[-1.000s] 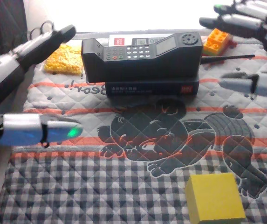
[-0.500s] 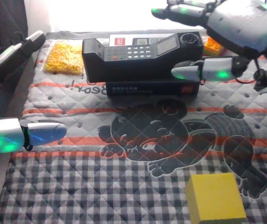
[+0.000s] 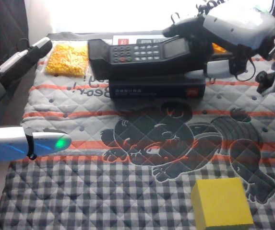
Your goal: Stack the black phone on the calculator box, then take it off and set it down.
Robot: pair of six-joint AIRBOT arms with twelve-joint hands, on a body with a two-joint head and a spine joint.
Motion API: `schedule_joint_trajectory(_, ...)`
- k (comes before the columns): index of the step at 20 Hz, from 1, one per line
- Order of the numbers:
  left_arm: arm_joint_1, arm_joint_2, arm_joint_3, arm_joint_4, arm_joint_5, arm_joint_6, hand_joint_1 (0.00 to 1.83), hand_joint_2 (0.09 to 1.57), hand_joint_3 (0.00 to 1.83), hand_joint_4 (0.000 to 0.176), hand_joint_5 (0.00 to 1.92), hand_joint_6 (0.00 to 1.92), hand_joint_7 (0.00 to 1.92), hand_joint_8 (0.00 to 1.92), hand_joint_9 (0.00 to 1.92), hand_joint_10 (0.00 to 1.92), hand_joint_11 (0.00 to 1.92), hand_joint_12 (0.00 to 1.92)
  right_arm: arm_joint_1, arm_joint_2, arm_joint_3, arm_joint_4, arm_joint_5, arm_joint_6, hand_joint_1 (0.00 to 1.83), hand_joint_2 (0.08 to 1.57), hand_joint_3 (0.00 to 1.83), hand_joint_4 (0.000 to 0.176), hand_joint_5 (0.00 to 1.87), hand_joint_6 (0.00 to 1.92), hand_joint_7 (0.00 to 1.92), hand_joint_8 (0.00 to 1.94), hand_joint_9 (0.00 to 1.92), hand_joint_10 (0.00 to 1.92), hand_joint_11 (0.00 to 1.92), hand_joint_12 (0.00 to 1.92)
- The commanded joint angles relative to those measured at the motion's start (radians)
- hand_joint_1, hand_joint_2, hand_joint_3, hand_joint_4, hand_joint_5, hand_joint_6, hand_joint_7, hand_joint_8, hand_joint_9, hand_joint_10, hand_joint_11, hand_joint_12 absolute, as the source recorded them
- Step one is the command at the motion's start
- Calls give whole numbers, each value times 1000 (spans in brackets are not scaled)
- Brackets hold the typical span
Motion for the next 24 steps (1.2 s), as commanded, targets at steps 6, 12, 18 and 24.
schedule_joint_trajectory(6, -10, -5, 8, 10, -118, -16, 831, 817, 5, 140, 0, 0, 0, 0, 0, 0, 0, 0, 15, 6, -21, -2, 111, -4, 1400, 1096, 1, 0, 920, 1019, 1064, 758, 992, 1076, 710, 1211)
schedule_joint_trajectory(12, 11, 1, 7, 9, -136, -64, 855, 815, 3, 109, 0, 0, 0, 0, 0, 0, 0, 0, -45, 138, -156, -3, 281, -4, 1379, 1077, 0, 0, 994, 796, 1114, 706, 1022, 1165, 788, 1144)
schedule_joint_trajectory(18, 53, 22, 1, 3, -182, -125, 861, 818, 3, 104, 0, 0, 0, 0, 0, 0, 0, 0, -203, 264, -301, -2, 473, -3, 1294, 1041, 0, 0, 1207, 384, 1172, 870, 1142, 783, 854, 1282)
schedule_joint_trajectory(24, 67, 32, -16, 9, -230, -134, 790, 818, 4, 131, 0, 0, 0, 0, 0, 0, 0, 0, -349, 310, -369, 53, 561, 2, 1309, 1011, 2, 0, 1148, 558, 1383, 361, 1284, 427, 1050, 849)
